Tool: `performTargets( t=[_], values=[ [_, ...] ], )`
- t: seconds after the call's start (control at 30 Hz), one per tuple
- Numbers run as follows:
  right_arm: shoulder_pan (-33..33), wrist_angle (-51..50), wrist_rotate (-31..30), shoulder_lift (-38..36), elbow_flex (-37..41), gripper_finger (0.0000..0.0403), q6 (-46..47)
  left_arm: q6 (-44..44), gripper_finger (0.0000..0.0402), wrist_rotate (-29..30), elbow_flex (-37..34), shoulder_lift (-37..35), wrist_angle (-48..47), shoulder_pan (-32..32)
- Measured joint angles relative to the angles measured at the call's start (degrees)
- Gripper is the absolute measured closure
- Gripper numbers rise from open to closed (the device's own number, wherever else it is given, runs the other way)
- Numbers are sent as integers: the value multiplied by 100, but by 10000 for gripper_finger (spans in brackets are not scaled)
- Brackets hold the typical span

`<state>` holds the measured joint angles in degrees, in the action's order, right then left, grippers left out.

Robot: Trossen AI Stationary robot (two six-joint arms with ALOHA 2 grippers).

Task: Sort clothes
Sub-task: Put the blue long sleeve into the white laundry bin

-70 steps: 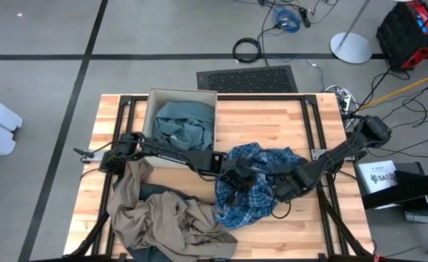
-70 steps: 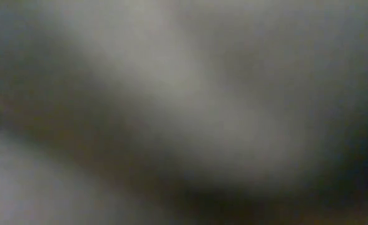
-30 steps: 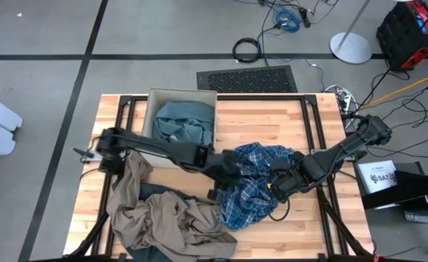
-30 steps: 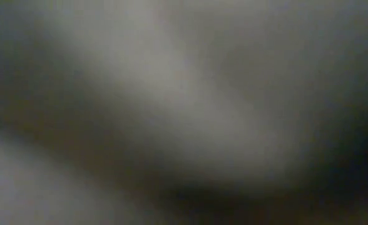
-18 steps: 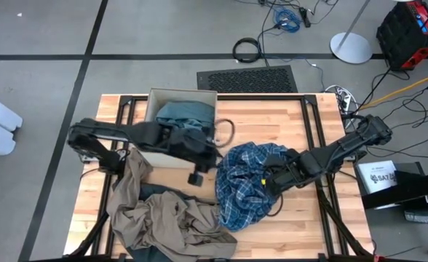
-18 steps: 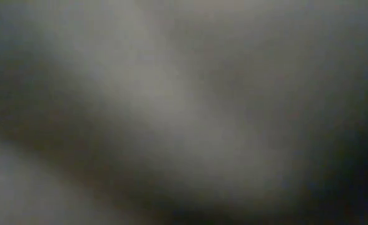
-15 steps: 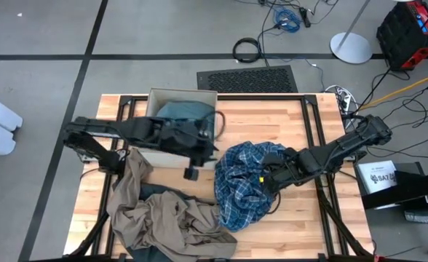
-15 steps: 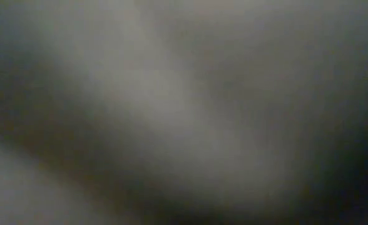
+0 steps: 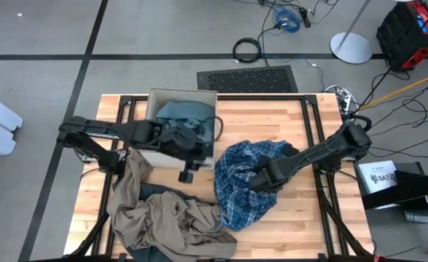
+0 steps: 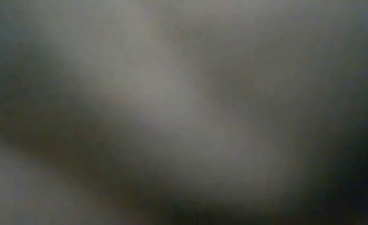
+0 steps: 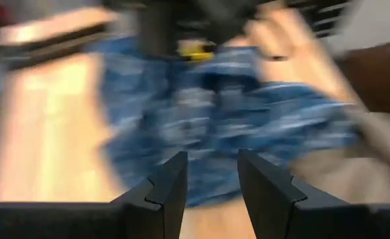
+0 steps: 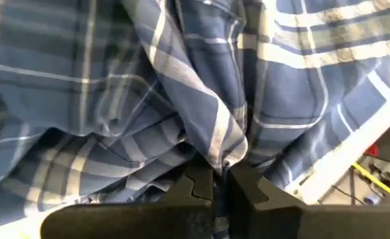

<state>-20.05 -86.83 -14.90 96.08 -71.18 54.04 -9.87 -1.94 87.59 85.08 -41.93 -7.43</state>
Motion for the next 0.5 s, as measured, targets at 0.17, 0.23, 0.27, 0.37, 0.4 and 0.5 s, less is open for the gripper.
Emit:
performTargets(
  t=[0.17,0.23,0.27,0.37,0.4,0.5],
  values=[
    [11,566,1,-311,0,401,-161,137,260,-1779,-1280,53,1344,-92],
    [18,707,0,-479,0,400,-161,193,260,-1656,-1795,95,2178,-169],
    [28,760,0,-556,0,400,-161,193,260,-1438,-2015,142,2510,-204],
    [35,849,0,-737,0,400,-137,-240,260,-1030,-2439,400,3126,-313],
    [35,867,0,-770,0,400,-137,-571,260,-999,-2488,506,3134,-344],
    [35,880,8,-796,0,400,-131,-1004,260,-789,-2479,796,3134,-453]
  ],
)
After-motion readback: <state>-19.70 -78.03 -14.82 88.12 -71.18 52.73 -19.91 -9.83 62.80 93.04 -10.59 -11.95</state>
